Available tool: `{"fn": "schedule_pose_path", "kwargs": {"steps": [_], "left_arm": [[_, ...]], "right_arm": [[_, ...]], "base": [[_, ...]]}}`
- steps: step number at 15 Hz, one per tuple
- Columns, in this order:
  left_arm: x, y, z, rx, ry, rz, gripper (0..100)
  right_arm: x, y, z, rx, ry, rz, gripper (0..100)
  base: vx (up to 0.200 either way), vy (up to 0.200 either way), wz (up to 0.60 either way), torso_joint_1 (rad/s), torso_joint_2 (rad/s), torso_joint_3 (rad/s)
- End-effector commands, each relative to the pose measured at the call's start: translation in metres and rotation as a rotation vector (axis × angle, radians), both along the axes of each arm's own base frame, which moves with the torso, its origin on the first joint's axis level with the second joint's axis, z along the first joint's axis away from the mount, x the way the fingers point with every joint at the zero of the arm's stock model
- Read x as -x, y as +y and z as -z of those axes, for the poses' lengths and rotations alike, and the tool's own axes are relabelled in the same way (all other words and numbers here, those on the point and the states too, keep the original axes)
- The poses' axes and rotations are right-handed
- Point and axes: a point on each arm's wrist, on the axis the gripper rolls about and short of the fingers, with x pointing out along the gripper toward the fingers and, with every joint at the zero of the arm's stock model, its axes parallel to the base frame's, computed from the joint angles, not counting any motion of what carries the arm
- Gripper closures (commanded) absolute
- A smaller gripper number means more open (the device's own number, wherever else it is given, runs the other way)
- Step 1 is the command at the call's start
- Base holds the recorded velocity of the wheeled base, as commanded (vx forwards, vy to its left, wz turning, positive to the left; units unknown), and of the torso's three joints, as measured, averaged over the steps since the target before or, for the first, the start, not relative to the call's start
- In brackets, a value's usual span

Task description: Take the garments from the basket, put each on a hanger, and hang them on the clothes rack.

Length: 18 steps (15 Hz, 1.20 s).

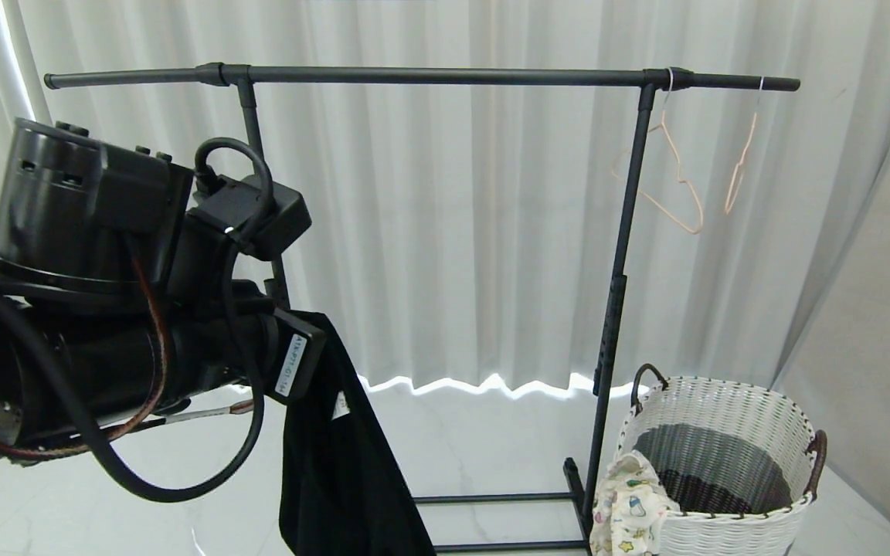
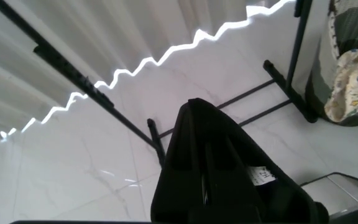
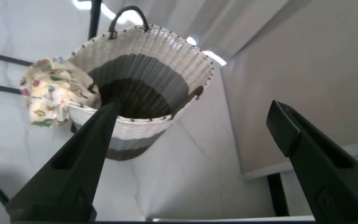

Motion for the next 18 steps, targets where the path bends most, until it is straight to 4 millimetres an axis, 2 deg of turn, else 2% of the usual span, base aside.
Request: {"fn": "schedule_pose_path", "kwargs": {"steps": [1,8,18], "left_arm": [[-0.0009,0.007,-0.0022,0.006,-0.008,-0.025,100],[0.0016,0.009,-0.0045,0.014,-0.016,-0.025,100],[0.0031,0.0094,-0.0063,0.02,-0.022,-0.021,100]], "right_arm": [[-0.0008,0.0003,-0.0008,-0.018,-0.002,0.001,0],[-0.0014,0.0008,-0.0018,-0.073,-0.01,0.003,0],[-0.0014,0.0008,-0.001,-0.084,-0.009,0.008,0]], "base": [[0.0,0.0,0.0,0.022,-0.08,-0.051],[0.0,0.0,0.0,0.132,-0.39,-0.256],[0.0,0.0,0.0,0.2,-0.48,-0.281]]}}
